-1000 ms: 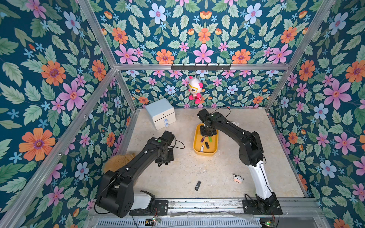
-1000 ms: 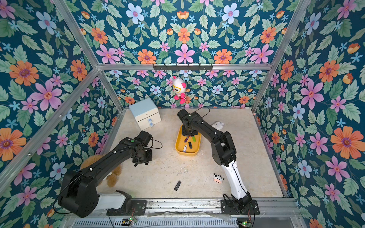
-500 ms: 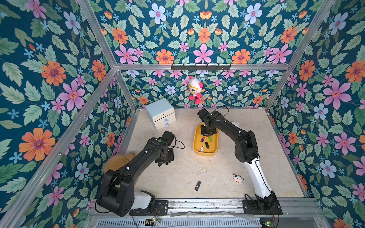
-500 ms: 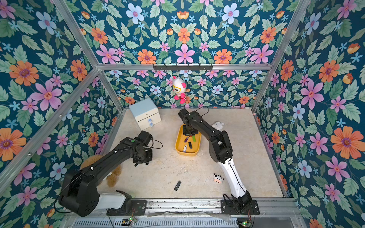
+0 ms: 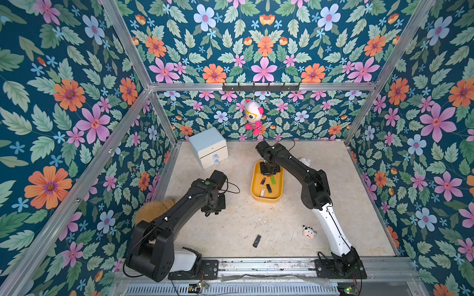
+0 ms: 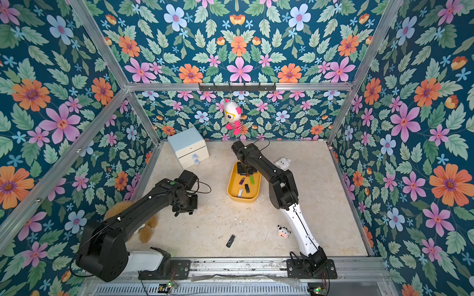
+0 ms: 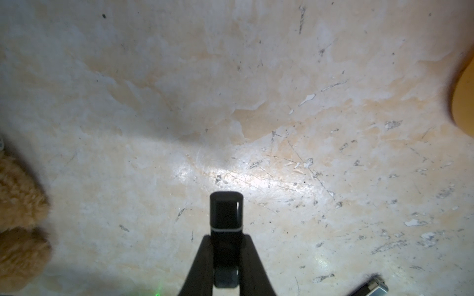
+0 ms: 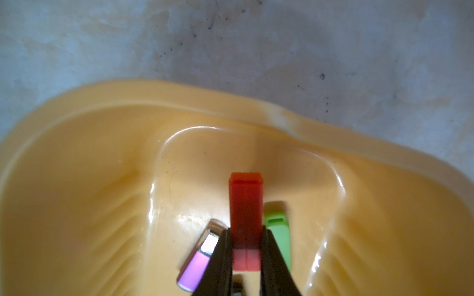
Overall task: Put the usb flash drive into the storage box
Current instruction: Place the USB flash in the storage box.
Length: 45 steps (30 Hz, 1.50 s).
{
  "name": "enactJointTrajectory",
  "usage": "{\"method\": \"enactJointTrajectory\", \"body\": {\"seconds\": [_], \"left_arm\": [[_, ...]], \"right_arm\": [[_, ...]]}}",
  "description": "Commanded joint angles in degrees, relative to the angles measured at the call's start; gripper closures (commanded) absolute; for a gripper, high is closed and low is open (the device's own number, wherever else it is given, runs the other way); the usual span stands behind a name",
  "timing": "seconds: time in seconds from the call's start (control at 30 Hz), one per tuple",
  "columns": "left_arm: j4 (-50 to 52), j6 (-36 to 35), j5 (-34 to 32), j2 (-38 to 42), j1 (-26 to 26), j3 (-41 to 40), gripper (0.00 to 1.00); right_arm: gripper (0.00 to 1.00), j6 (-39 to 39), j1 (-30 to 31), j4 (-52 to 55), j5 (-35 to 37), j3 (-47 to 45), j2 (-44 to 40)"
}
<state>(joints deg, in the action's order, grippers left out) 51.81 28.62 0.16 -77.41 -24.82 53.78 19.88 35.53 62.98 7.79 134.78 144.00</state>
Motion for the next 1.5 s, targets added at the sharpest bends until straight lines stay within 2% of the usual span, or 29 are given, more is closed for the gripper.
{"method": "enactJointTrajectory", "body": {"seconds": [0.0, 0.6, 0.73, 1.03, 1.27, 1.47], "left_arm": [[0.21, 0.33, 0.01, 0.21, -0.04, 0.01, 1.00], [-0.07, 0.38, 0.19, -0.01, 0.01, -0.25, 1.00], [-0.06, 0.38, 0.08, 0.11, 0.03, -0.25, 1.00], [0.07, 0.38, 0.09, 0.40, 0.03, -0.57, 1.00], [0.03, 0.47, 0.19, 0.39, -0.03, -0.30, 1.00], [0.98, -0.02, 1.05, 0.18, -0.07, 4.70, 1.00]], "right_arm": [[1.00, -0.61, -0.17, 1.02, 0.57, 0.75, 0.59], [1.00, -0.94, -0.29, 2.04, -0.68, 2.63, 2.78], [0.84, -1.10, -0.36, 2.10, -0.76, 2.76, 2.88], [0.68, -1.25, -0.28, 2.79, -1.07, 3.62, 3.64], [0.65, -0.87, -0.30, 2.88, -0.17, 3.02, 2.86], [0.63, -0.15, -0.24, -0.40, 1.40, -1.65, -3.41]]}}
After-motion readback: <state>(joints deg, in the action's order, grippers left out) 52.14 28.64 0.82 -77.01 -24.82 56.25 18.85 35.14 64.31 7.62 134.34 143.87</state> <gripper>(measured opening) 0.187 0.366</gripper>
